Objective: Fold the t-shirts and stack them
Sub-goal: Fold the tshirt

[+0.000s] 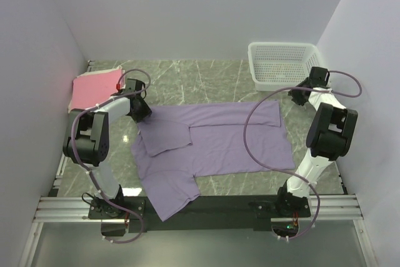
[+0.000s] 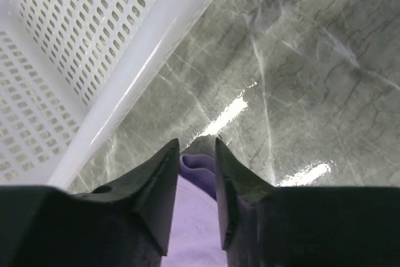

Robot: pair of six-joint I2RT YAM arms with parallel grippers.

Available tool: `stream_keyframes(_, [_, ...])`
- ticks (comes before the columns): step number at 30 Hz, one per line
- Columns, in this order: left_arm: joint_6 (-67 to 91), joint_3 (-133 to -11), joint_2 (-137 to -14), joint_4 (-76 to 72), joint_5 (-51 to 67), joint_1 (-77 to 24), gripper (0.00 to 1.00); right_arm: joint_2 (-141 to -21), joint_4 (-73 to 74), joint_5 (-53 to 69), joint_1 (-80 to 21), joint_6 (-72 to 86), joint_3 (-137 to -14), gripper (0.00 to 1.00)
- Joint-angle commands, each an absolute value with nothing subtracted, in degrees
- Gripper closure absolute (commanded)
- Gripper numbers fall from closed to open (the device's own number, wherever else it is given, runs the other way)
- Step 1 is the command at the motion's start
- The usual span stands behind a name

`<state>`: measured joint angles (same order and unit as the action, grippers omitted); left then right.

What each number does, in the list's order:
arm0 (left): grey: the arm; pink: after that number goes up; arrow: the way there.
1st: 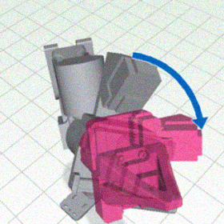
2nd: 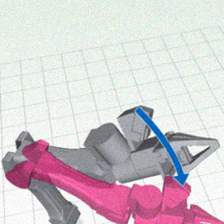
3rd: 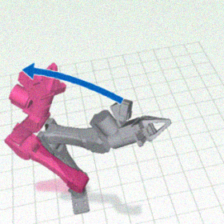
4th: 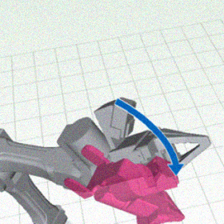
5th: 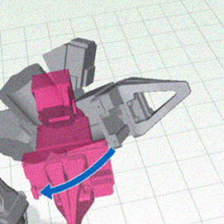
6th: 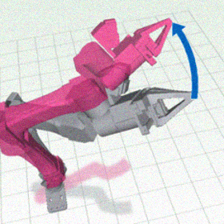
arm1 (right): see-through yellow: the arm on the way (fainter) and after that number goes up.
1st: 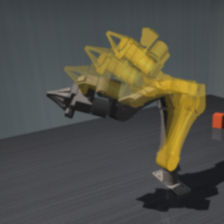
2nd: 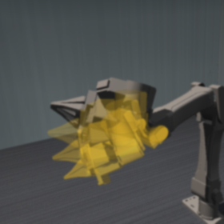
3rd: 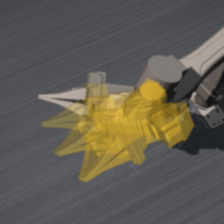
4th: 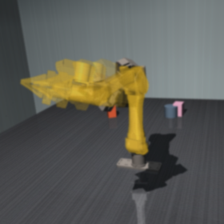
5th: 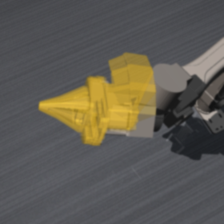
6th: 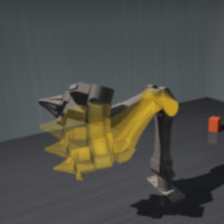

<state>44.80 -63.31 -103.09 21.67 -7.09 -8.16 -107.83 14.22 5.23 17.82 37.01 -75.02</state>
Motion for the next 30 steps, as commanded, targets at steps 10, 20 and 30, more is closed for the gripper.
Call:
stream_keyframes(10, [44.12, -63.46, -106.26, 25.49, -7.38, -7.73, 0.51, -98.26, 17.91, 4.31, 12.22, 31.55, -65.48, 0.57])
stream_keyframes(20, [43.86, -64.34, -107.93, 26.10, -7.64, -7.73, 0.49, -95.35, 22.41, 0.09, 8.70, 29.44, -59.67, 0.58])
stream_keyframes(30, [43.07, -70.04, -113.37, 28.21, -8.09, -7.21, 0.49, -104.23, 24.87, -0.96, 11.51, 28.39, -65.74, 0.61])
